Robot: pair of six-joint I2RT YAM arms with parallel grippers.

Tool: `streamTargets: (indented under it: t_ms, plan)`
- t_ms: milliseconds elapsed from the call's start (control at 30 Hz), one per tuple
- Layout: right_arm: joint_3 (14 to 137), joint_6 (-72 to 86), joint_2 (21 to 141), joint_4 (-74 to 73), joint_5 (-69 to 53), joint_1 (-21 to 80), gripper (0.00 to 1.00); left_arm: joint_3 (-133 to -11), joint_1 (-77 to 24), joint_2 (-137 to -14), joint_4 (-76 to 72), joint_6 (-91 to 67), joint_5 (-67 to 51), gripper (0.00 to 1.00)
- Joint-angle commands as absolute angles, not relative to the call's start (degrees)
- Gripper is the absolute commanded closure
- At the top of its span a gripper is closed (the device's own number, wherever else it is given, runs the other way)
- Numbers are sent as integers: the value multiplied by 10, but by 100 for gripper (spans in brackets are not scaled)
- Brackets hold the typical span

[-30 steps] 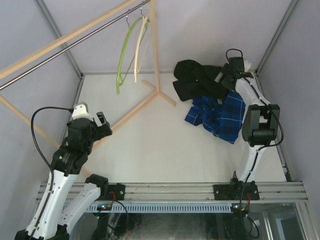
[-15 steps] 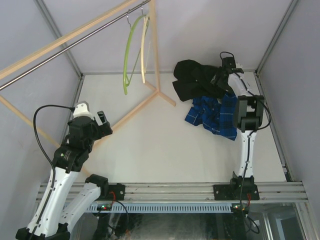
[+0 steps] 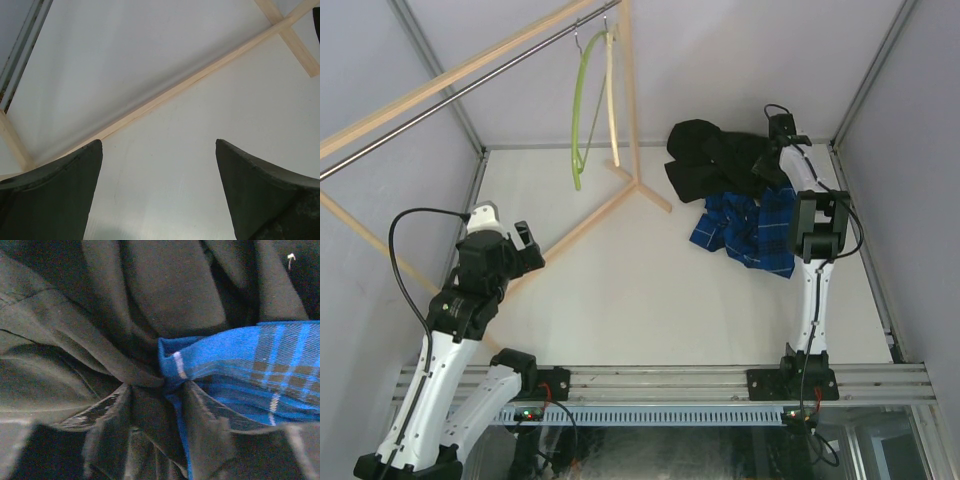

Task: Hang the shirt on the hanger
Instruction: Move the shirt at the center of the board.

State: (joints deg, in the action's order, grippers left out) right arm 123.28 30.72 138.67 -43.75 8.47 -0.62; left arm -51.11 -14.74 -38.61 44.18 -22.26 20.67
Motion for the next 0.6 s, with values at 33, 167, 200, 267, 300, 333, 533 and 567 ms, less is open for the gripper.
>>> streamTargets:
  t_ms: [33, 167, 200, 267, 300, 333, 533, 567]
  plan:
    - [1203, 303, 1364, -429, 53, -7, 73, -503, -143, -388, 421, -211, 201, 2]
    - [1098, 301, 1279, -356, 57, -9, 98, -503, -142, -389, 421, -210, 203, 3]
    - [1067, 301, 1249, -334, 63, -11, 100, -503, -142, -389, 421, -210, 203, 3]
    - [994, 303, 1187, -296, 70, -14, 100, -503, -141, -389, 421, -210, 204, 2]
    - [965, 303, 1155, -279, 75, -15, 100, -503, -141, -389, 421, -210, 204, 2]
    - [936, 301, 1122, -263, 81, -15, 100, -504, -140, -389, 421, -210, 204, 3]
    - [784, 237, 902, -193, 113, 4, 100, -502, -136, -387, 422, -210, 206, 2]
    - [763, 223, 869, -185, 122, 12, 100, -502, -135, -387, 422, -210, 204, 3]
